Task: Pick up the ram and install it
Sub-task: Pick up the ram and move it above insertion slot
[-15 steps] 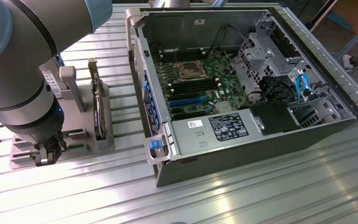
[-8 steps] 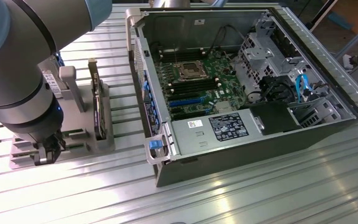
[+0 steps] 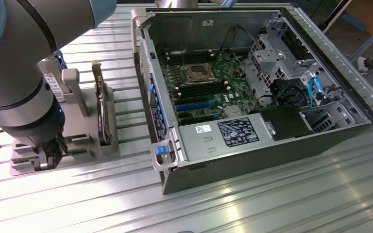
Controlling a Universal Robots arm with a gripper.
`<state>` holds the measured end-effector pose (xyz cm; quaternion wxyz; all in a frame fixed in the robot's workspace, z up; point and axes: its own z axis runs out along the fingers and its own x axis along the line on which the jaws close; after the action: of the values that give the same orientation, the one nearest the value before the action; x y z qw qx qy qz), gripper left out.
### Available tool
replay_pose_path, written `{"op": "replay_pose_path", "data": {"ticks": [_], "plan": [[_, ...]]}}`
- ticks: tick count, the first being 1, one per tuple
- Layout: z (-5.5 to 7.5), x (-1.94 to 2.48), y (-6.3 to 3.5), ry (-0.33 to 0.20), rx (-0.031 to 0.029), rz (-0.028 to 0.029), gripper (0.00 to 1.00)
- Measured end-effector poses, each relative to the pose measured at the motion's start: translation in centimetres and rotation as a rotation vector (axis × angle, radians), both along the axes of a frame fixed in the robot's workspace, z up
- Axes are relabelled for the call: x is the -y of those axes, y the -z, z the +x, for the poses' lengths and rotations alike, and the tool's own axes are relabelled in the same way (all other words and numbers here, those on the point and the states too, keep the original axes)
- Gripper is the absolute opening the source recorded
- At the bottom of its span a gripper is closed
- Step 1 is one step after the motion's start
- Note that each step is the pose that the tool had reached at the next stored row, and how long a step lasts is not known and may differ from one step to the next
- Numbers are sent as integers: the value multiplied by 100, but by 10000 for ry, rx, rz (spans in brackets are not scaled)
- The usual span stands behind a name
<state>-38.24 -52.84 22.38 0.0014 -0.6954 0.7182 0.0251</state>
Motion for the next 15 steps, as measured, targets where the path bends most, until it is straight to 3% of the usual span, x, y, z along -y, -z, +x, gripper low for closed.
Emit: {"op": "replay_pose_path", "data": {"ticks": [15], "plan": [[0, 0, -152, 0, 0, 0, 12]]}}
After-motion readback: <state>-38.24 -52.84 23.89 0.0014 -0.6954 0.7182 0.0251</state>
